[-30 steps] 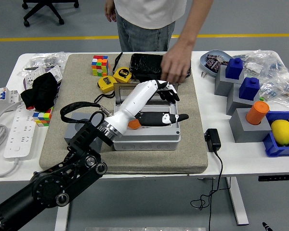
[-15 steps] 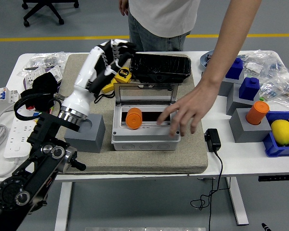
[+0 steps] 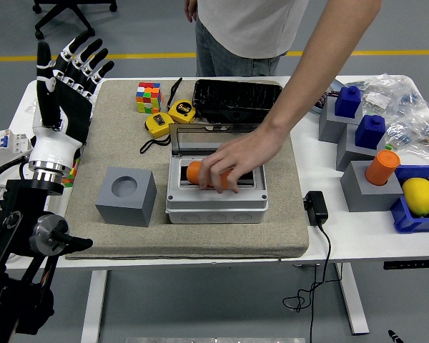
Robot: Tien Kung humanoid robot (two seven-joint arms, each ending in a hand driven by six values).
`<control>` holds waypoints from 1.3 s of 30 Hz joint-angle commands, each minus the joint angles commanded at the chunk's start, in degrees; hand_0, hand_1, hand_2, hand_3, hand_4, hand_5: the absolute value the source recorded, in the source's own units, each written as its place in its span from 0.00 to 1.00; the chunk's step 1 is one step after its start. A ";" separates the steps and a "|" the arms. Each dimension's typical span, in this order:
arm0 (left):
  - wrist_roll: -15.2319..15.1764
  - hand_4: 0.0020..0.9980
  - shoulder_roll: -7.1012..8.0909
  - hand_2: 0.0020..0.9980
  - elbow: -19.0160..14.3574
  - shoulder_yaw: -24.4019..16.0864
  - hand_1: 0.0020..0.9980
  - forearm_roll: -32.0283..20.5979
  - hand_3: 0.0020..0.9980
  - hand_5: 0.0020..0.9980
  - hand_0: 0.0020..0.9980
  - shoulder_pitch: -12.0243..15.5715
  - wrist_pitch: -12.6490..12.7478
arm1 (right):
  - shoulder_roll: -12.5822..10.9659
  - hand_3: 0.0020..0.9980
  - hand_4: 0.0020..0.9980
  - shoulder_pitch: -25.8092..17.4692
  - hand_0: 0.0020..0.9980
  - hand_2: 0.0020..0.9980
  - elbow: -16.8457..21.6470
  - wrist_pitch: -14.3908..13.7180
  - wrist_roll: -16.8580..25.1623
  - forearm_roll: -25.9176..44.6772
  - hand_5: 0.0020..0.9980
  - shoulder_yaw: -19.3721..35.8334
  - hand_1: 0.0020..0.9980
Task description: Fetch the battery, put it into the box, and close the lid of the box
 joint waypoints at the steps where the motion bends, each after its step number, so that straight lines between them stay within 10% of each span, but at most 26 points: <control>1: 0.10 1.00 -0.03 0.86 0.15 -0.25 0.89 -1.01 0.84 0.96 0.82 0.12 -0.40 | 0.01 0.77 1.00 -0.01 0.77 0.71 0.00 0.01 -0.01 0.00 1.00 -0.03 0.69; 9: 1.47 1.00 -0.04 0.88 1.19 -1.24 0.93 -7.96 0.86 1.00 0.87 1.44 -3.49 | 0.08 0.77 1.00 -0.23 0.77 0.71 0.00 -0.03 -0.27 -0.22 1.00 0.30 0.69; 39: 2.87 1.00 -0.22 0.86 1.69 -2.94 0.90 -7.74 0.82 1.00 0.85 2.40 -5.28 | 0.05 0.77 1.00 -0.51 0.77 0.71 0.00 -0.16 -0.17 -0.78 1.00 1.85 0.69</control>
